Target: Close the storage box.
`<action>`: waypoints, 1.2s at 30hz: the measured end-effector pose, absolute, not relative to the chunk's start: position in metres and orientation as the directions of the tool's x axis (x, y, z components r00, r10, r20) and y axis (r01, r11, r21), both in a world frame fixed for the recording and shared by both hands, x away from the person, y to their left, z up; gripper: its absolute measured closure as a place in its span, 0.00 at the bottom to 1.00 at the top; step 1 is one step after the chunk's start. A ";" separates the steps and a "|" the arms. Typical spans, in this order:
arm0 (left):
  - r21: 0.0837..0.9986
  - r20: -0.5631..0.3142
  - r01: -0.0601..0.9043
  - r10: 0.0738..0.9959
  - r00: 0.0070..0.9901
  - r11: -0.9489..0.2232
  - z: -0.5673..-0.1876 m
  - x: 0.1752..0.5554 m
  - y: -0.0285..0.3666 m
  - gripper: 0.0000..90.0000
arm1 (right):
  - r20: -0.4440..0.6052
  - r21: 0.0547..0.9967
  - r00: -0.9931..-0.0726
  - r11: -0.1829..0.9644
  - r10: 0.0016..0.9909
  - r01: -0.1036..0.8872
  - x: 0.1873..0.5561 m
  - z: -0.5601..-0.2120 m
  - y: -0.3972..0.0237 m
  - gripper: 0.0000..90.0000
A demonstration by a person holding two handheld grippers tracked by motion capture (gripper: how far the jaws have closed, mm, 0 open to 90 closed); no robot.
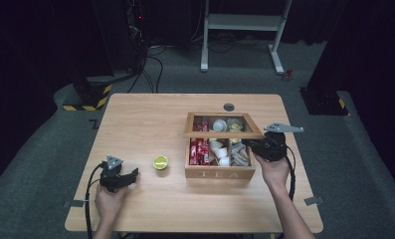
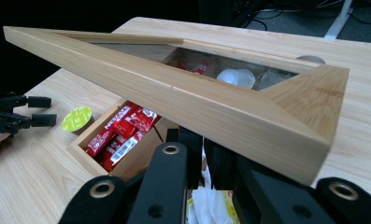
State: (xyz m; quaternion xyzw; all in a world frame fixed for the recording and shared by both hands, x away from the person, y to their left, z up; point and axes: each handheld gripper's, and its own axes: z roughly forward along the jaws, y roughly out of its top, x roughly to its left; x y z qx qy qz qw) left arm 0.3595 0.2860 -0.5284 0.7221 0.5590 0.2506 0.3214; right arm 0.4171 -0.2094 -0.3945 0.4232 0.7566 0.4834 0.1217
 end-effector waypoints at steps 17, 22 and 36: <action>0.744 0.003 0.646 0.968 0.250 -0.169 -0.528 0.360 0.286 0.29 | 0.253 0.822 -0.604 0.162 0.756 0.546 0.406 -0.413 -0.211 0.95; 0.744 0.001 0.646 0.968 0.250 -0.168 -0.528 0.360 0.286 0.29 | 0.258 0.816 -0.600 0.162 0.758 0.555 0.403 -0.419 -0.212 0.95; 0.746 -0.003 0.646 0.969 0.245 -0.161 -0.529 0.360 0.286 0.30 | 0.268 0.803 -0.589 0.161 0.763 0.574 0.396 -0.432 -0.214 0.95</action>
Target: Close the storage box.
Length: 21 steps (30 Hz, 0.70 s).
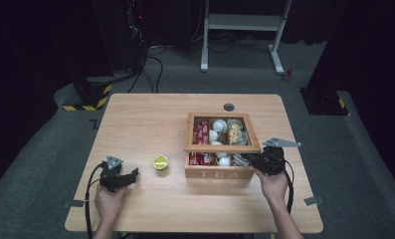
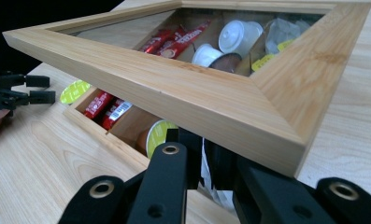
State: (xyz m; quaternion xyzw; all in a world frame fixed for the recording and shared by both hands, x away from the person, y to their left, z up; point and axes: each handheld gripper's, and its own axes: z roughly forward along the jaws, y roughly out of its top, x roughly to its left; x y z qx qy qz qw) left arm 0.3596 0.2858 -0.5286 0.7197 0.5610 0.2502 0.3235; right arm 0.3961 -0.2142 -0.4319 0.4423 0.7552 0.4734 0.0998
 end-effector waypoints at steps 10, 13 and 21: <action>0.746 0.000 0.646 0.969 0.245 -0.163 -0.529 0.360 0.286 0.30 | 0.274 0.789 -0.576 0.162 0.770 0.592 0.389 -0.442 -0.219 0.95; 0.746 0.000 0.646 0.969 0.245 -0.164 -0.529 0.360 0.286 0.30 | 0.273 0.784 -0.576 0.169 0.771 0.597 0.386 -0.445 -0.219 0.95; 0.746 -0.003 0.646 0.970 0.244 -0.161 -0.529 0.360 0.286 0.30 | 0.266 0.772 -0.578 0.188 0.771 0.607 0.377 -0.453 -0.217 0.95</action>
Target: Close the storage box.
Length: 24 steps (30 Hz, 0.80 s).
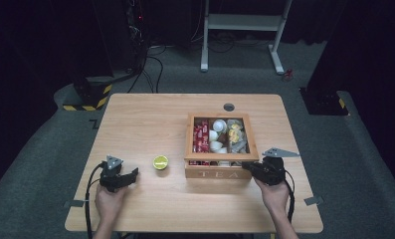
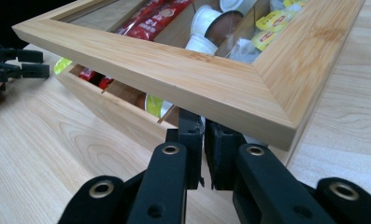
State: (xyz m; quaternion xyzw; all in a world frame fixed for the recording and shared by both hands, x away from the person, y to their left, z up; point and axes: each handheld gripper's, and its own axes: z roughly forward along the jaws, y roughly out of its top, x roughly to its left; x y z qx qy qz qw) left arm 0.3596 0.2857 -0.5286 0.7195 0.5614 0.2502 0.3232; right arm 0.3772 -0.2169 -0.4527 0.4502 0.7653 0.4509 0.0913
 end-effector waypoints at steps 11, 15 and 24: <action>0.746 -0.002 0.646 0.970 0.245 -0.161 -0.529 0.360 0.286 0.30 | 0.259 0.754 -0.590 0.222 0.765 0.618 0.370 -0.460 -0.216 0.94; 0.746 -0.002 0.646 0.970 0.245 -0.161 -0.529 0.360 0.286 0.30 | 0.262 0.740 -0.589 0.233 0.764 0.631 0.365 -0.465 -0.217 0.94; 0.746 0.000 0.645 0.969 0.246 -0.164 -0.529 0.360 0.286 0.30 | 0.263 0.760 -0.581 0.206 0.770 0.616 0.355 -0.468 -0.230 0.92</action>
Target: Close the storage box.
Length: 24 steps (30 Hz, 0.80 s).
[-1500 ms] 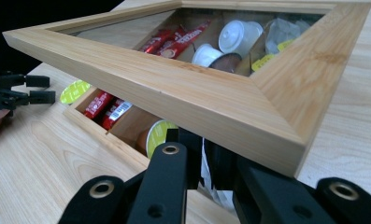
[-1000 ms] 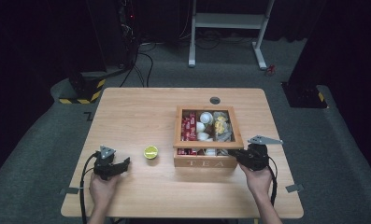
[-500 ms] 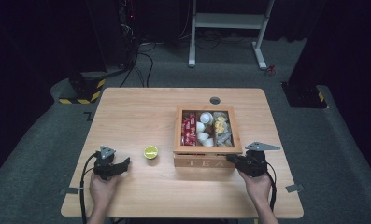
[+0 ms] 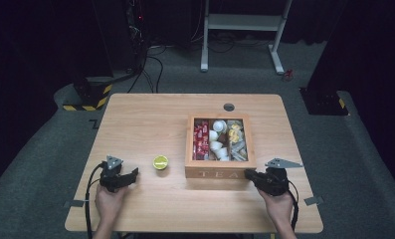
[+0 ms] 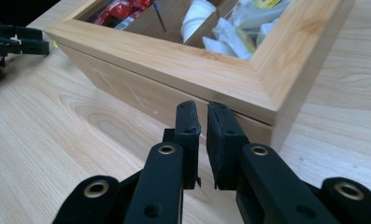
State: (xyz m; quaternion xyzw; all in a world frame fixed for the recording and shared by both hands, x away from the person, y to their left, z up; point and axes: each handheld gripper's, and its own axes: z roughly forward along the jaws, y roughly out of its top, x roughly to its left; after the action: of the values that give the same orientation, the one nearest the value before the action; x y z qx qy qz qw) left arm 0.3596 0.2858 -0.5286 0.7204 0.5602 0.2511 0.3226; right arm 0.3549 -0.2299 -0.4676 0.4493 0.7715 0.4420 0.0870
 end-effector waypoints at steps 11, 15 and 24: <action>0.746 0.001 0.645 0.969 0.246 -0.164 -0.529 0.360 0.286 0.30 | 0.248 0.795 -0.525 0.139 0.814 0.591 0.348 -0.462 -0.256 0.90; 0.747 0.002 0.645 0.969 0.245 -0.165 -0.529 0.360 0.286 0.30 | 0.245 0.801 -0.498 0.116 0.832 0.587 0.350 -0.459 -0.267 0.88; 0.747 -0.001 0.645 0.970 0.242 -0.160 -0.529 0.360 0.286 0.30 | 0.248 0.799 -0.431 0.069 0.868 0.598 0.359 -0.465 -0.286 0.83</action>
State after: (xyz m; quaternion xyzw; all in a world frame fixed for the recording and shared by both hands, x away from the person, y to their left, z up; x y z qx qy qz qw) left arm 0.3597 0.2855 -0.5287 0.7189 0.5618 0.2516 0.3229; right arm 0.3591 -0.2863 -0.4646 0.5119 0.7156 0.4511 0.1495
